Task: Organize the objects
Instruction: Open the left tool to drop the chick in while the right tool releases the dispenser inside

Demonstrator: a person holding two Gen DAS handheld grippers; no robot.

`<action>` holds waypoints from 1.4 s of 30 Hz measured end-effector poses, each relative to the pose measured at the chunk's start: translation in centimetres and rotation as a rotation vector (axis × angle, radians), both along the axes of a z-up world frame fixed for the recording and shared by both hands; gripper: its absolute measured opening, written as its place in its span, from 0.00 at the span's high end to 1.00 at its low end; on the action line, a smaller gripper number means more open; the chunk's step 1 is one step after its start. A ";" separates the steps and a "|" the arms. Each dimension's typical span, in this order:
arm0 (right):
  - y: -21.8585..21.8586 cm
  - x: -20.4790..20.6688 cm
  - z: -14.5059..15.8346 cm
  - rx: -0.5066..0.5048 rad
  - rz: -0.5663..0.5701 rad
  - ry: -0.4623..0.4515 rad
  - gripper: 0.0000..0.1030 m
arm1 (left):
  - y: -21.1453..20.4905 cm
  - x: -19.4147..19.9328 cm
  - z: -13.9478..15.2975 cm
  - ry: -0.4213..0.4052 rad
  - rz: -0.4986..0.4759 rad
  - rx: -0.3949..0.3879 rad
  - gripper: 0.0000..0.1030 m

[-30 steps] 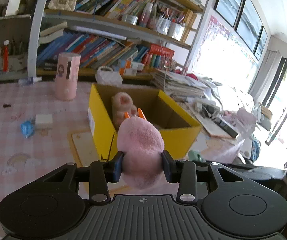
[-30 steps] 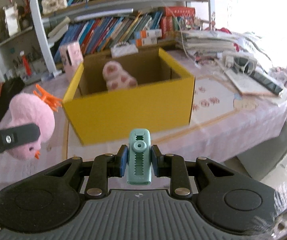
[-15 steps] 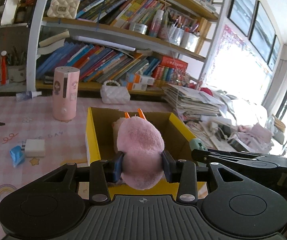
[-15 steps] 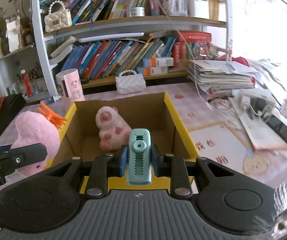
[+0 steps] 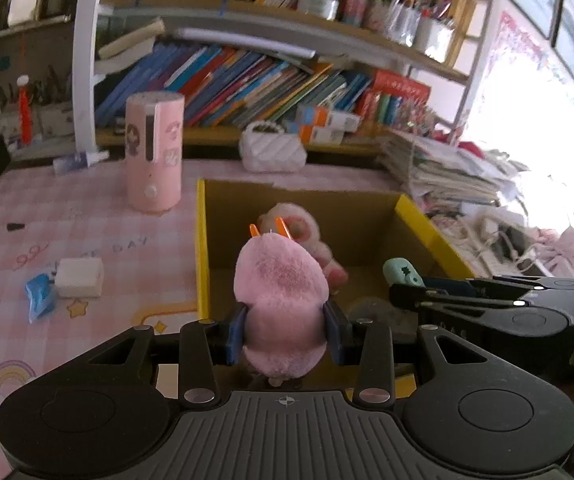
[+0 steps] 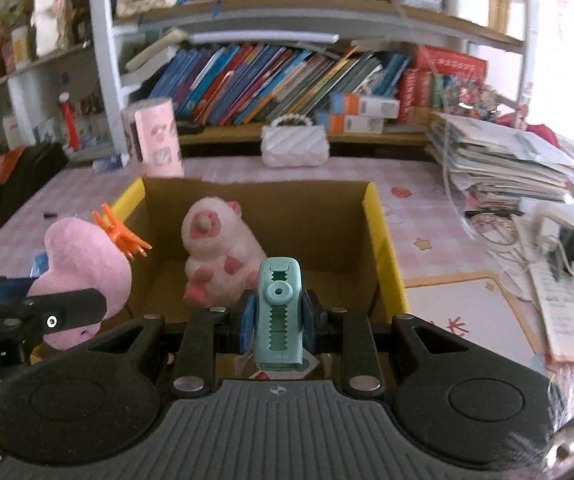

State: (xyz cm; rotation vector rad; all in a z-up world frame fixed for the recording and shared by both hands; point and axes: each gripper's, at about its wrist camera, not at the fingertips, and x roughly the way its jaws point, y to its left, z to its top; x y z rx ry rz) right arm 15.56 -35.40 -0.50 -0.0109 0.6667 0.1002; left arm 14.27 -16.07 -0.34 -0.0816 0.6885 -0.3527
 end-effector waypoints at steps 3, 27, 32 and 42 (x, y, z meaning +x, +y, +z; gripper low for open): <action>0.3 0.9 -0.9 -0.020 0.043 0.027 0.77 | -0.3 0.5 -0.5 0.022 0.012 0.012 0.63; 0.1 3.0 -3.3 0.002 0.158 0.130 0.77 | -2.5 0.5 -0.9 0.023 0.033 0.076 0.52; 0.1 2.7 -3.1 0.005 0.137 0.119 0.77 | -2.1 -0.4 0.0 -0.023 0.053 0.046 0.41; -0.4 0.0 -1.4 0.008 0.049 0.032 0.52 | -1.0 -2.7 1.4 -0.109 0.077 0.006 0.21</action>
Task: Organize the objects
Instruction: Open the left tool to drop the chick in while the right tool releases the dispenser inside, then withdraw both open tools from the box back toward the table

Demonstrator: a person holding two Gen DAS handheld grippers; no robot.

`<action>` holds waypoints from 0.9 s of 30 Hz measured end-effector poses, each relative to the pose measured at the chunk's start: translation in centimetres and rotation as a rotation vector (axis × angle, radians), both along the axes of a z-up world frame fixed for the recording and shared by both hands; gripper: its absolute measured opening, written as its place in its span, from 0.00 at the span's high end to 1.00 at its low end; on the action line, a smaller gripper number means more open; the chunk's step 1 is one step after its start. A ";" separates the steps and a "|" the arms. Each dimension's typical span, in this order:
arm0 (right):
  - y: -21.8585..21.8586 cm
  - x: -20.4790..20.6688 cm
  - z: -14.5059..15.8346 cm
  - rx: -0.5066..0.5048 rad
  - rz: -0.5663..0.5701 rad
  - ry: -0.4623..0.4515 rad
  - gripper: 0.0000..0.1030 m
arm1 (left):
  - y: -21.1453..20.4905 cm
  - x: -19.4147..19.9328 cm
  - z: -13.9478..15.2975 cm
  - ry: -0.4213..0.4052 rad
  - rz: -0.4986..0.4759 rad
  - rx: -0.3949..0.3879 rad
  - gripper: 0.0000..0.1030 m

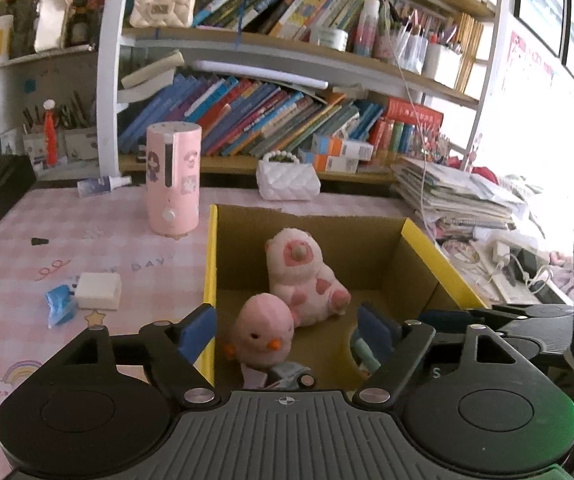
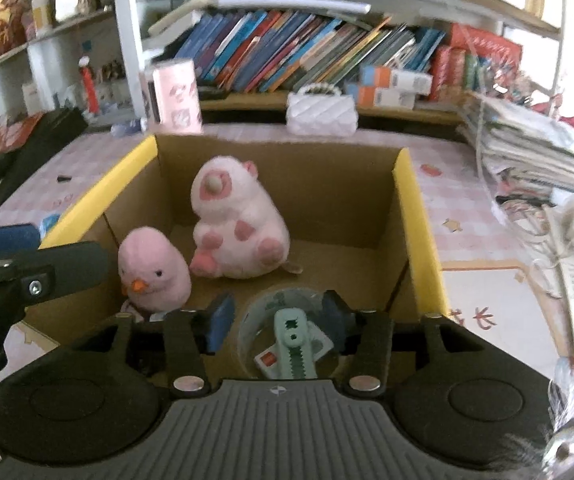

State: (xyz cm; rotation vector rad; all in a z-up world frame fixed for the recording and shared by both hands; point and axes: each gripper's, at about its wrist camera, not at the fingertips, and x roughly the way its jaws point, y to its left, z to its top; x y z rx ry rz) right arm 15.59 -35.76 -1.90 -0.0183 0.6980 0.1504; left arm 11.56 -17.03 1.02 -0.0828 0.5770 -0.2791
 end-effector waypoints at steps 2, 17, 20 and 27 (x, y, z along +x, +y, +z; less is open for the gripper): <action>0.1 -0.7 0.3 -0.003 -0.018 -0.017 0.48 | 0.4 -0.5 0.1 -0.010 0.002 -0.006 0.19; 2.1 -7.9 3.1 -0.040 -0.278 -0.184 0.15 | 5.2 -4.9 0.8 -0.057 -0.019 -0.058 0.10; 2.7 -9.6 3.3 -0.050 -0.334 -0.190 0.09 | 6.4 -6.0 0.8 -0.051 -0.018 -0.059 0.09; 4.9 -13.3 2.2 -0.044 -0.401 -0.117 0.00 | 8.6 -8.1 -0.4 0.008 -0.003 0.006 0.06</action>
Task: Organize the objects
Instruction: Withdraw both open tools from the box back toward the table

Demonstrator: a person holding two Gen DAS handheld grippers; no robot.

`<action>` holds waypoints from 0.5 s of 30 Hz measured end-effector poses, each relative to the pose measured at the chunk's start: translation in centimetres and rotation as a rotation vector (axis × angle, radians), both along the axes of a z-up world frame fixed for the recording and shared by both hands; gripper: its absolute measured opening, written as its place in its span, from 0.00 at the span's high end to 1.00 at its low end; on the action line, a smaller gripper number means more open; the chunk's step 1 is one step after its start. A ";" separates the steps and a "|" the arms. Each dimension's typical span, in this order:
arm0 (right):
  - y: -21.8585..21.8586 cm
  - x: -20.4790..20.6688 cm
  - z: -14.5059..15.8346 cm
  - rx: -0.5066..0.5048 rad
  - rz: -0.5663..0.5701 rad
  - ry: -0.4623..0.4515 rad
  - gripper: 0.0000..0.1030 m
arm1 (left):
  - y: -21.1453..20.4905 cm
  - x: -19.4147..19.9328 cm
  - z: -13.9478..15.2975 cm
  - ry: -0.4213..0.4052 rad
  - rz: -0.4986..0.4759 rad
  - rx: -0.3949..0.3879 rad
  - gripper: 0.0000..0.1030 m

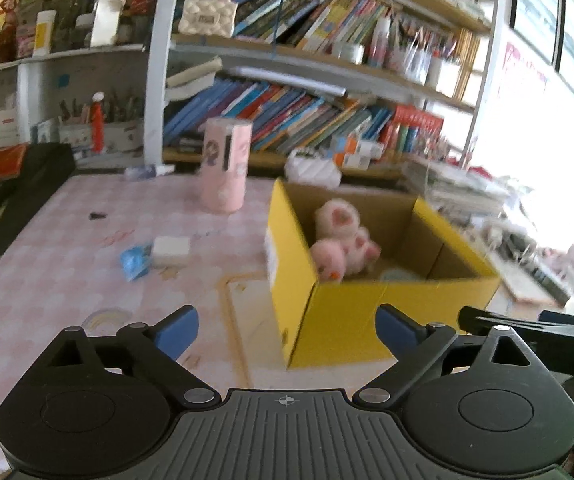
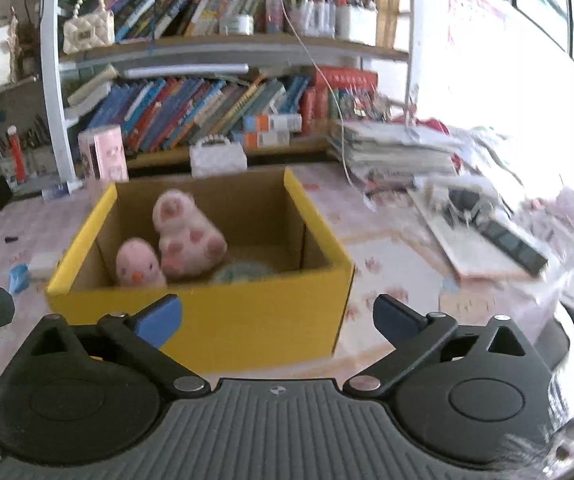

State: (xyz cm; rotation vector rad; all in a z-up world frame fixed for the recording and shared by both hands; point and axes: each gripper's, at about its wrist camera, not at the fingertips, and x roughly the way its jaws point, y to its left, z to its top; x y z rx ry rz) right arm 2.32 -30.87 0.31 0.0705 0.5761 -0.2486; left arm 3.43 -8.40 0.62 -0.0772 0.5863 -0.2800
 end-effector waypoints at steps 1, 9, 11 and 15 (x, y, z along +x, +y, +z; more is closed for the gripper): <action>0.3 -0.5 -0.3 0.010 -0.002 0.017 0.00 | 0.3 -0.2 -0.2 0.014 0.000 0.014 0.06; 3.3 -3.5 -2.0 0.072 -0.005 0.107 0.00 | 2.8 -2.7 -1.4 0.082 0.006 0.082 0.04; 4.1 -3.9 -2.4 0.068 -0.005 0.129 0.00 | 3.5 -3.3 -1.7 0.093 0.007 0.094 0.04; 5.9 -4.9 -3.0 0.070 0.013 0.151 0.00 | 4.9 -4.3 -2.1 0.114 0.015 0.117 0.04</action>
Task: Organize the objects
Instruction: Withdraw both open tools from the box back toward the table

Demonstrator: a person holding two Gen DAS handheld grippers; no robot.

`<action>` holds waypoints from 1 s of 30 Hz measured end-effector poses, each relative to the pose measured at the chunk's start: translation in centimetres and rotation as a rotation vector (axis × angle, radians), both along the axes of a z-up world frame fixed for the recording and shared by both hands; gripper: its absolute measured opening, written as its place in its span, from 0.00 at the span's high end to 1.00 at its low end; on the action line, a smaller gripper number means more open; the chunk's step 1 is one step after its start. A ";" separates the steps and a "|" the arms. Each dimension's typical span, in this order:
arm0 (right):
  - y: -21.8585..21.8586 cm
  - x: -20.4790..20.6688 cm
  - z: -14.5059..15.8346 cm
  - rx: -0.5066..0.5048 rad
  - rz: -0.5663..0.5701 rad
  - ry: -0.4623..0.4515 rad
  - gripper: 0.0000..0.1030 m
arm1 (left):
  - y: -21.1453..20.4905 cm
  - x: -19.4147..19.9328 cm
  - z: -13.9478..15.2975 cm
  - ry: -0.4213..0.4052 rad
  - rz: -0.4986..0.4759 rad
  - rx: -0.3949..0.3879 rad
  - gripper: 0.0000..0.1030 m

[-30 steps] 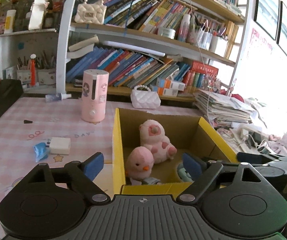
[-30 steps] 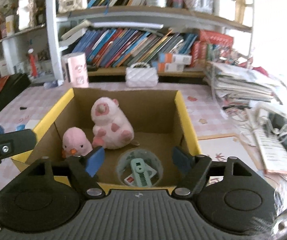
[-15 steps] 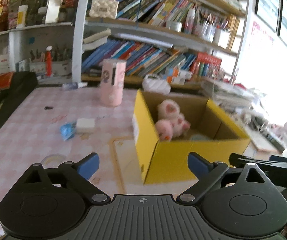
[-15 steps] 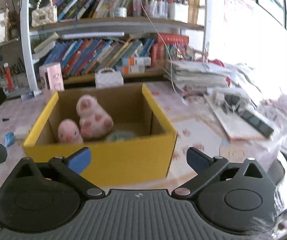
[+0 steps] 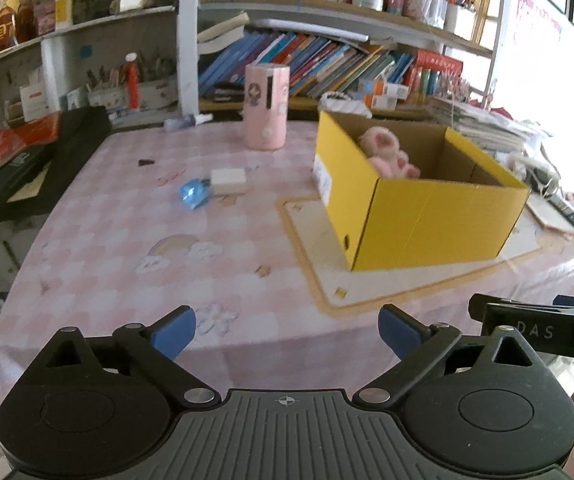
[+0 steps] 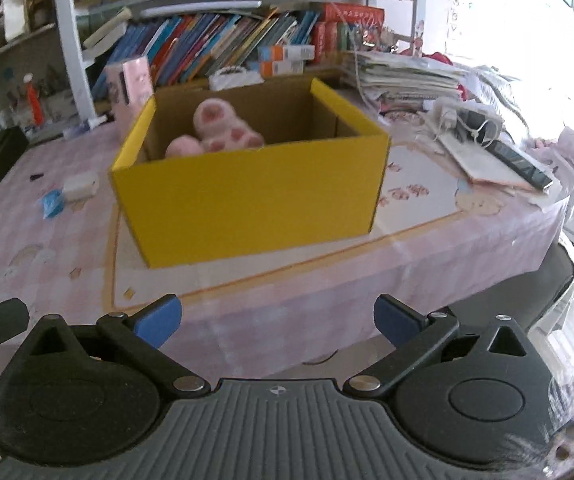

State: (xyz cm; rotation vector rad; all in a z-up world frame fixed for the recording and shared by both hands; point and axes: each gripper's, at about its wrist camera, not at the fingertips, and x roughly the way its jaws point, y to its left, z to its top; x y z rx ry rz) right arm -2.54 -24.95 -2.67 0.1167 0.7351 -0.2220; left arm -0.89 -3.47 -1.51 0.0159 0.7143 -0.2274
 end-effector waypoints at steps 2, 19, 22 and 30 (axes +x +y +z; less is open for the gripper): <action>0.9 -0.3 -0.3 -0.004 0.012 0.015 0.00 | 0.7 -0.4 -0.1 0.009 0.009 0.007 0.03; 6.8 -0.6 -0.8 -0.032 0.173 0.064 0.00 | 5.0 -1.9 -0.2 0.015 0.087 0.002 0.03; 7.7 -0.4 -0.6 -0.027 0.202 0.059 0.00 | 5.8 -1.8 0.0 0.009 0.102 0.003 0.03; 10.7 0.7 -0.1 -0.026 0.286 0.044 0.00 | 8.4 -1.9 0.4 -0.007 0.172 0.005 0.03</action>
